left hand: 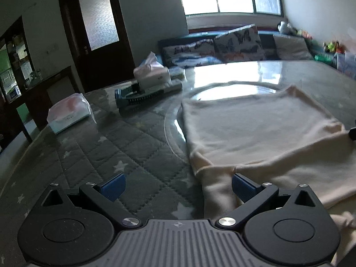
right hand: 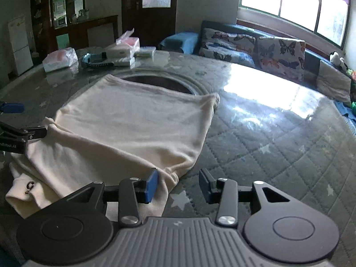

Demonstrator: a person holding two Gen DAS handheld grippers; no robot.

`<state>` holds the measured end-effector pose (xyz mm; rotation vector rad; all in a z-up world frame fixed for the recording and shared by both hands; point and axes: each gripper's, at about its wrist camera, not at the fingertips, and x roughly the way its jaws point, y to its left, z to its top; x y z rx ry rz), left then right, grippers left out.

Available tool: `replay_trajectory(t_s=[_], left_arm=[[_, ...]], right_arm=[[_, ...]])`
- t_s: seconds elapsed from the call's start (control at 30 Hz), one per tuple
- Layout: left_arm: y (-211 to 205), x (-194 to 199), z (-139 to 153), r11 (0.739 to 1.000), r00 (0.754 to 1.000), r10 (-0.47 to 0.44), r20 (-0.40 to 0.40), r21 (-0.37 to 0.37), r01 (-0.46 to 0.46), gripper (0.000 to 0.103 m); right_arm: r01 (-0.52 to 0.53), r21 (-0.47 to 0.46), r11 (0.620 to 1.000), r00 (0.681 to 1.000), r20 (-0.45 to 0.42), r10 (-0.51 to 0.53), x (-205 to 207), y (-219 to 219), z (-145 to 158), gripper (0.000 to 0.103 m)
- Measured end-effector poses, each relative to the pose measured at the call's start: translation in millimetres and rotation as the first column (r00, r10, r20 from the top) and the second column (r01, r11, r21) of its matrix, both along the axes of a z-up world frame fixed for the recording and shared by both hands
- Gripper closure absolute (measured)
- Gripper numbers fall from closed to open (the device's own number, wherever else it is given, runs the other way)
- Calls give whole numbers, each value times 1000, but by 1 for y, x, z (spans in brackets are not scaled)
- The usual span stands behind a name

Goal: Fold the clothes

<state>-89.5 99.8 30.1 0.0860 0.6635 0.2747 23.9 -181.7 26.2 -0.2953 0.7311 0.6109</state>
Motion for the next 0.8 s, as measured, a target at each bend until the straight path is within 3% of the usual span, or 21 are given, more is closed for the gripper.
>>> replay_trajectory(t_s=[0.17, 0.43, 0.63, 0.8], left_arm=[[-7, 8, -4, 1000, 1000, -24, -9, 16, 24, 0], [-17, 19, -9, 997, 998, -61, -24, 35, 62, 0], [-10, 2, -1, 996, 996, -93, -17, -9, 92, 0], [-20, -12, -5, 991, 991, -134, -31, 24, 135, 0]], right_arm=[[-57, 19, 998, 998, 12, 57, -7, 16, 6, 61], [-121, -6, 993, 993, -7, 121, -11, 47, -8, 58], [-142, -6, 990, 990, 15, 142, -23, 44, -1, 56], [-208, -2, 978, 978, 17, 208, -47, 45, 3, 54]])
